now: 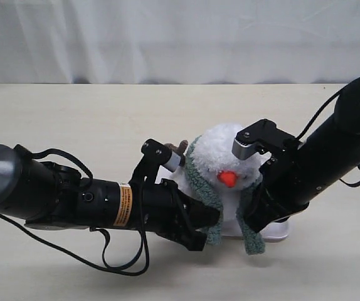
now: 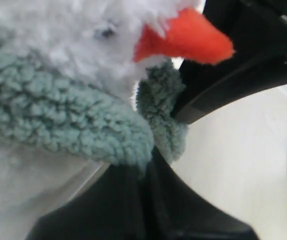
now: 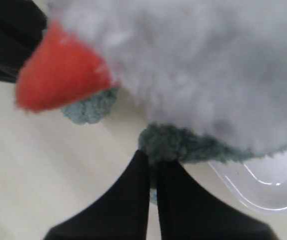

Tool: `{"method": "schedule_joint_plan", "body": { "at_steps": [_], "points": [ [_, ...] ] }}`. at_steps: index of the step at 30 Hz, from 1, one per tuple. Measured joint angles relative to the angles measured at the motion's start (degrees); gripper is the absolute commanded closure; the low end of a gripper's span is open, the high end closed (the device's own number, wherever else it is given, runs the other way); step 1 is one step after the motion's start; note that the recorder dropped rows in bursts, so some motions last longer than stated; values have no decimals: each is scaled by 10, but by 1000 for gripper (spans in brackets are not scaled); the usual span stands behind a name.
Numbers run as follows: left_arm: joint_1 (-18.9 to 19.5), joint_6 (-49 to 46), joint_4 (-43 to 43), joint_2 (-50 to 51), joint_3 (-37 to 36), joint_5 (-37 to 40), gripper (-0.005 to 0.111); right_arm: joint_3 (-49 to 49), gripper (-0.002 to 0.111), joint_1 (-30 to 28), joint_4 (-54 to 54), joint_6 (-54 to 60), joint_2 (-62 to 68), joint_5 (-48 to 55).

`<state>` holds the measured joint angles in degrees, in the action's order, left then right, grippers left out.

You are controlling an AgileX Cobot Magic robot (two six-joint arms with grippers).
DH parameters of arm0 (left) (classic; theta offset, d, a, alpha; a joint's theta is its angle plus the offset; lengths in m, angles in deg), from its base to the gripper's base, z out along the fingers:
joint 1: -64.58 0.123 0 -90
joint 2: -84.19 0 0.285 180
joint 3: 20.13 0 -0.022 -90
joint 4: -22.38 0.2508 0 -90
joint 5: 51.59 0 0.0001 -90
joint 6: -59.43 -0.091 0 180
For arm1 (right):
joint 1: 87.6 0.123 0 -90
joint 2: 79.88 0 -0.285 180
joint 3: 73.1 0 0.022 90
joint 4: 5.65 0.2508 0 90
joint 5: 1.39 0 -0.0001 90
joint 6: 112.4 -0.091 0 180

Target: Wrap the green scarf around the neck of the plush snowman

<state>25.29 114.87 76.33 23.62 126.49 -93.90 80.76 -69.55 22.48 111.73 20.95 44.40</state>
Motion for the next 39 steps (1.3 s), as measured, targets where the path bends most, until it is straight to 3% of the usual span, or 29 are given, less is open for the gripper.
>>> {"method": "schedule_joint_plan", "body": {
  "at_steps": [6,17,21,25,27,28,33,39],
  "points": [
    [0,13,0,0,0,-53,107,0,104,0,54,39,0,1],
    [0,15,19,0,0,-8,107,0,104,0,150,106,8,-5],
    [0,15,23,0,0,1,107,0,91,0,157,107,22,-7],
    [0,15,27,0,0,21,106,0,71,0,158,107,30,-5],
    [0,15,27,0,0,44,98,0,60,0,160,107,30,-5],
    [0,15,28,0,0,54,87,0,56,0,160,106,30,-5],
    [0,15,52,0,0,73,54,0,48,0,112,60,28,15],
    [0,15,68,0,0,74,50,0,47,0,20,-12,-23,60]
  ]
}}
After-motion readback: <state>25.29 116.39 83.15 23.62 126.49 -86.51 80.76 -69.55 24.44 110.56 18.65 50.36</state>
